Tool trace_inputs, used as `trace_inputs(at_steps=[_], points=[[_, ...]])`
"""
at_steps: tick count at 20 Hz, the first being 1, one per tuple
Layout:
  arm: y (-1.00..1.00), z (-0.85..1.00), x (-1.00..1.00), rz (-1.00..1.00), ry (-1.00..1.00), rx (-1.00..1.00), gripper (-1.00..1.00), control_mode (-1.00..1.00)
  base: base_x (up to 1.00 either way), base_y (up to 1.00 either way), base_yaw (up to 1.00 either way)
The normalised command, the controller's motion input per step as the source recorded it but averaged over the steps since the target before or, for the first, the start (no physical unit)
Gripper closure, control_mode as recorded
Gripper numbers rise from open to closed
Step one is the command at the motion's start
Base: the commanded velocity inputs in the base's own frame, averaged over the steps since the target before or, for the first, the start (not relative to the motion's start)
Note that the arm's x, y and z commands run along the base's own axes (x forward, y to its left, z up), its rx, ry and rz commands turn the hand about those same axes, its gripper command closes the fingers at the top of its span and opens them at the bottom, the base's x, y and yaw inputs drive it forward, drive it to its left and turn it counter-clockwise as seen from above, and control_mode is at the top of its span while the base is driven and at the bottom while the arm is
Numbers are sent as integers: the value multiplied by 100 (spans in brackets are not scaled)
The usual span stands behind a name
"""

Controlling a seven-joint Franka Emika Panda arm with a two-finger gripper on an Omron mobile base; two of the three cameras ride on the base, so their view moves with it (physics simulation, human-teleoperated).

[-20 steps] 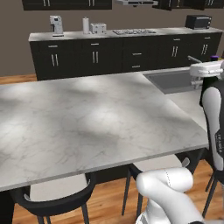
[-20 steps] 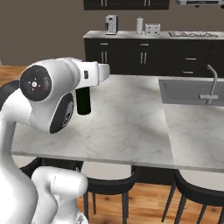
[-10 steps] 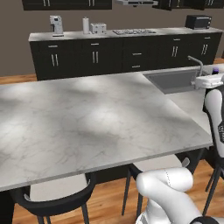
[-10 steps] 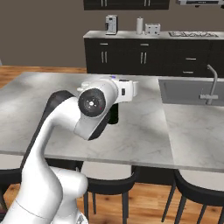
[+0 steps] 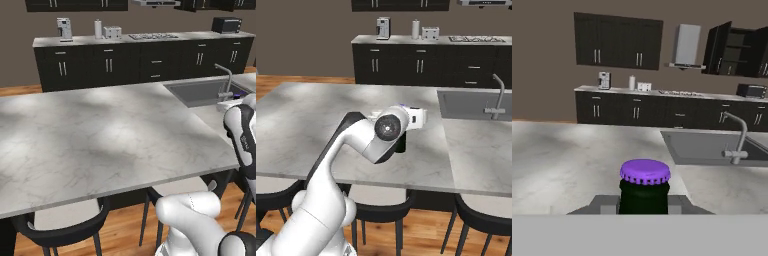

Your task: Get the candle and the beer from the cabinet and move them to the dining counter.

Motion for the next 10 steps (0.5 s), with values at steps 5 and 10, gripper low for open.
trace_inputs(at_steps=[5, 10], points=[[-11, -63, 60, 0, 8, 0, 100, -100, 0, 0, 0], [-1, -43, 39, 0, -9, 3, 100, -100, 0, 0, 0]])
